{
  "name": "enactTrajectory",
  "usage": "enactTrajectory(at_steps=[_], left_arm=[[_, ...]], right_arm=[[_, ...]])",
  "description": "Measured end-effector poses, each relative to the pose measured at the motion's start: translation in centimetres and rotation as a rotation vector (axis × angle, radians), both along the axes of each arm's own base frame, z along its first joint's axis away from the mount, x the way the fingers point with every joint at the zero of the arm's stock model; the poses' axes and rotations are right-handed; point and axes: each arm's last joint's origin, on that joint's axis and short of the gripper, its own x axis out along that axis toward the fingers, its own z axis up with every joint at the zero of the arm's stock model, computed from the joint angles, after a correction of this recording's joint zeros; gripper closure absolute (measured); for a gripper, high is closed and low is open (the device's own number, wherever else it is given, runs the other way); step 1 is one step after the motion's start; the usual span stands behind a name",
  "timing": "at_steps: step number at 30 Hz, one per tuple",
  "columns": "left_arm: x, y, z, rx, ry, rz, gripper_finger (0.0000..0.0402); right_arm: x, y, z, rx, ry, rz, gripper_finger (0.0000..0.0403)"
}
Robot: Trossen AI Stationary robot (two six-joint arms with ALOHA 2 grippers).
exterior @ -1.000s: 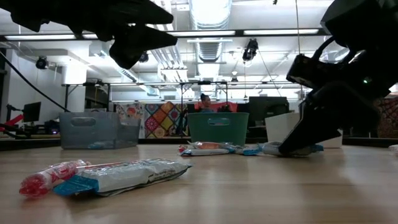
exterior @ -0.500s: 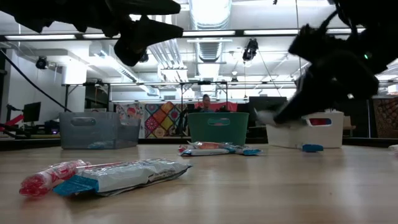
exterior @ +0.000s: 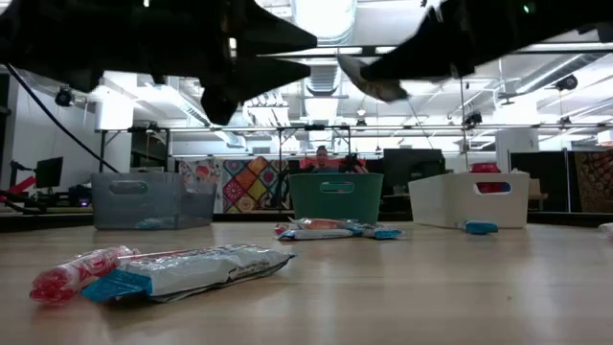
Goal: Sort candy
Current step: Put the white chocolate into the black bin
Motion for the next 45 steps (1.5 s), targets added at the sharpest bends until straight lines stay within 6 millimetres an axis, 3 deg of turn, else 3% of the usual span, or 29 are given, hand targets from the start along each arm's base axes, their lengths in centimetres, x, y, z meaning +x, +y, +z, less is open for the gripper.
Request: enactTrajectory(at_steps=[9,19,23,31,39,45], left_arm=[[2.0,0.0,0.3,0.024,-0.049,0.023,0.0232],[3.3,0.1,1.4,0.028,-0.08,0.04,0.0235],[3.5,0.7,1.2,0.002,-0.069,0.054,0.0263],[3.5,0.7,0.9,0.009,-0.038,0.058,0.0389],[3.5,0.7,0.8,0.027,-0.03,0.057,0.0396],[3.5,0.7,0.7,0.045,-0.01,0.056,0.0398]], right_arm=[[0.9,0.4,1.8,-0.112,-0.023,0.004,0.0394],[1.0,0.3,1.9,-0.14,-0.021,-0.009,0.0394],[1.0,0.3,1.9,-0.144,-0.018,-0.011,0.0394],[0.9,0.3,1.8,-0.146,-0.013,-0.006,0.0394],[0.9,0.3,1.8,-0.092,-0.028,-0.016,0.0388],[0.9,0.3,1.9,-0.057,-0.039,-0.028,0.0334]])
